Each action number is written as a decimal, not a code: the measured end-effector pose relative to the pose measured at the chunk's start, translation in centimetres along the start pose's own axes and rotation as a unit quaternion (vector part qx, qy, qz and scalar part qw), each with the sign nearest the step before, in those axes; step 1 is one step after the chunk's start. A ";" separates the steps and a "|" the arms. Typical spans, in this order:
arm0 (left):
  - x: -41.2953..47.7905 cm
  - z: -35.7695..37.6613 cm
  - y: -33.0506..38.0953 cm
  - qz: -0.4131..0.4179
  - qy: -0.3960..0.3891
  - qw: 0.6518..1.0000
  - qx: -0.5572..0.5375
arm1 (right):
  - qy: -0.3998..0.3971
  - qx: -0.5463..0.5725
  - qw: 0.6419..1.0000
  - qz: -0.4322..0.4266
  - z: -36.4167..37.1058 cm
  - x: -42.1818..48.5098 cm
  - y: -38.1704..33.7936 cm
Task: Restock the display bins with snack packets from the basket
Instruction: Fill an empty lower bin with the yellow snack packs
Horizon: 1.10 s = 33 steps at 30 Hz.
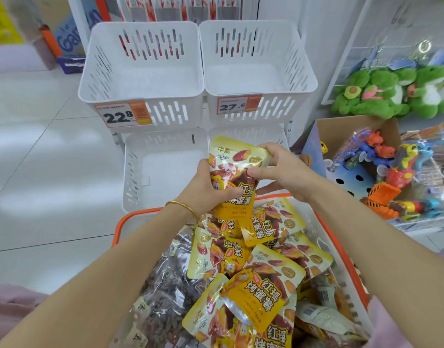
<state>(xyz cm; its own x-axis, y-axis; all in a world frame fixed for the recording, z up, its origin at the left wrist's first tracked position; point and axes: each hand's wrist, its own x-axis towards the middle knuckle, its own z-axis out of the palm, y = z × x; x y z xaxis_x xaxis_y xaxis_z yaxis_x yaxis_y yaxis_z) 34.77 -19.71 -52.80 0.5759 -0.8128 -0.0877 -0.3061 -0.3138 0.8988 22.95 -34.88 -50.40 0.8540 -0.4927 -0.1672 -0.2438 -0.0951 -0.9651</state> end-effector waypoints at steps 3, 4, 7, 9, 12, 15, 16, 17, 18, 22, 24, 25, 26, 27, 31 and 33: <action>1.4 0.2 0.3 0.020 0.012 1.000 0.002 | -0.011 0.024 1.000 0.012 -0.8 0.9 -0.6; 1.8 0.3 0.5 0.022 0.015 1.000 -0.001 | -0.003 0.020 1.000 0.005 -1.0 1.3 -0.9; 3.7 0.6 0.5 0.027 0.029 0.999 -0.024 | 0.055 0.019 0.997 -0.043 -1.3 2.8 -1.1; 5.2 0.4 -0.6 0.020 0.052 0.998 -0.034 | 0.100 0.025 0.992 -0.077 -1.5 4.1 -0.4; 6.4 0.0 -3.9 -0.020 0.076 0.997 0.009 | 0.143 -0.006 0.984 -0.103 -2.4 6.4 1.8; 6.8 0.5 -7.4 -0.046 0.056 0.996 0.049 | 0.133 -0.049 0.986 -0.085 -2.7 9.1 4.7; 7.0 0.8 -8.2 -0.051 0.050 0.996 0.049 | 0.127 -0.055 0.988 -0.071 -2.7 10.0 5.8; 7.2 1.0 -8.8 -0.052 0.047 0.996 0.051 | 0.124 -0.061 0.989 -0.056 -2.5 10.7 6.9; 7.4 1.2 -9.3 -0.054 0.046 0.996 0.058 | 0.123 -0.066 0.989 -0.042 -2.3 11.4 8.0; 7.5 1.9 -11.2 -0.062 0.032 0.991 0.116 | 0.102 -0.134 0.986 0.003 -1.2 14.0 11.4; 7.2 2.2 -12.0 -0.065 0.021 0.987 0.146 | 0.073 -0.169 0.983 0.019 -0.6 15.1 12.6; 7.0 2.2 -12.2 -0.059 0.016 0.985 0.163 | 0.061 -0.175 0.982 0.031 -0.3 15.7 13.2; 6.9 2.2 -12.3 -0.050 0.010 0.983 0.176 | 0.049 -0.158 0.985 0.050 -0.1 16.1 13.9; 6.8 2.1 -12.2 -0.039 0.000 0.982 0.185 | 0.035 -0.129 0.988 0.077 0.0 16.5 14.3; 6.2 1.4 -12.0 0.010 -0.048 0.953 0.299 | -0.047 -0.152 0.981 0.115 -0.1 17.5 15.0; 5.8 1.1 -12.3 0.020 -0.060 0.926 0.373 | -0.127 -0.252 0.953 0.107 -0.2 17.6 14.5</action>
<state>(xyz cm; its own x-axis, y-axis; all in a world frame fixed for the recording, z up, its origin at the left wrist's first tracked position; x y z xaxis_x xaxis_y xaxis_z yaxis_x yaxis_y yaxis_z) 41.09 -21.13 -64.84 0.4788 -0.8653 -0.1484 -0.7890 -0.4983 0.3595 34.41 -45.08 -67.28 0.8281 -0.3274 -0.4550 -0.5601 -0.4520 -0.6943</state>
